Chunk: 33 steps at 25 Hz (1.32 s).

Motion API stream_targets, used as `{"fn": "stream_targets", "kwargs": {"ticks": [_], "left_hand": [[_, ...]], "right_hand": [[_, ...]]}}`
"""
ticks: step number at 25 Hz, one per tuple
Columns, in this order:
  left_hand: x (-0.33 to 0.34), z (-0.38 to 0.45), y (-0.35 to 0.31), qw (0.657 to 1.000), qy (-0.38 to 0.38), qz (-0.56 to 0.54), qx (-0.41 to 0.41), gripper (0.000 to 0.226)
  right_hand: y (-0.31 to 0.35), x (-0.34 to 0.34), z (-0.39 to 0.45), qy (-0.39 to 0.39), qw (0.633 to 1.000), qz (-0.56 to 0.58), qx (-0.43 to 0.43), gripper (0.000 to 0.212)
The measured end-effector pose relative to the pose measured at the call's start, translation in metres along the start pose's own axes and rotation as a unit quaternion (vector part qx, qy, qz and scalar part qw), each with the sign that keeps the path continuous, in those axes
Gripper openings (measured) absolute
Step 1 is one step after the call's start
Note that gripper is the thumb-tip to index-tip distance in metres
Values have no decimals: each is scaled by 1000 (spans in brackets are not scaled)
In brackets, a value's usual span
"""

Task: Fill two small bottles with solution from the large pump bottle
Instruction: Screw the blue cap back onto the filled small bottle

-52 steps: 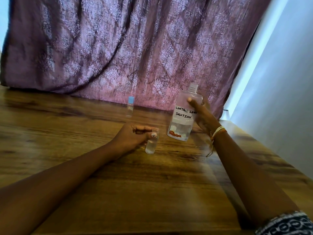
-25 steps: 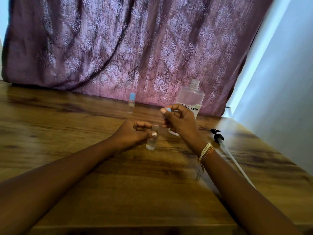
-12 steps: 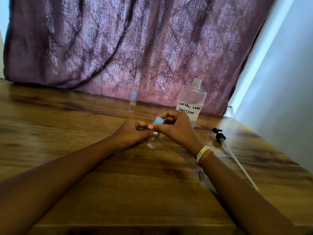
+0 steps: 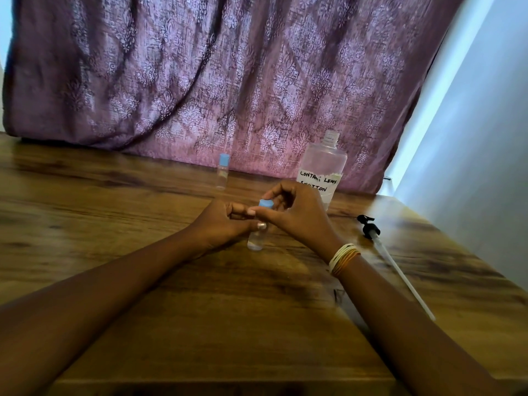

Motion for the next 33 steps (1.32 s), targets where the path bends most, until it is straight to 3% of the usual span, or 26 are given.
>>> {"fn": "stream_targets", "kwargs": {"ticks": [2,6,8,10,15,19,23,27,33], "left_hand": [[-1,0,0,1000,5,-5,2,11],[1,-2,-1,999,24,-25,-2,10],[1,-1,-1,999,19,-26,-7,13],[0,0,1,999,13,-28,-11,17],[1,-1,1,999,24,-38,-21,16],[1,-1,0,999,13,-37,-15,15],[1,-2,-2,999,25,-27,-5,14],[2,-2,-2,1000,13,-27,0,15],[1,-3,-4,1000,19,-16,2,17]], "right_hand": [[3,6,-1,5,1000,-19,-10,38],[2,1,1,72,982,176,2,41],[0,-2,1,49,988,147,12,33],[-1,1,-1,35,995,90,34,41],[-5,-4,2,85,969,223,63,60],[-5,1,0,36,986,143,77,68],[-6,-1,0,69,968,232,69,61],[-5,1,1,13,978,193,75,64],[-5,-3,0,90,962,249,63,57]]}}
Point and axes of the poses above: each hand's wrist, its own z-axis towards the middle knuckle, its own x-axis out of the palm, y = z × x, the point moved 3 cm from there along z, towards the middle knuckle, and after that the axes turned 13 degrees about -x, right-handed, at the moved point
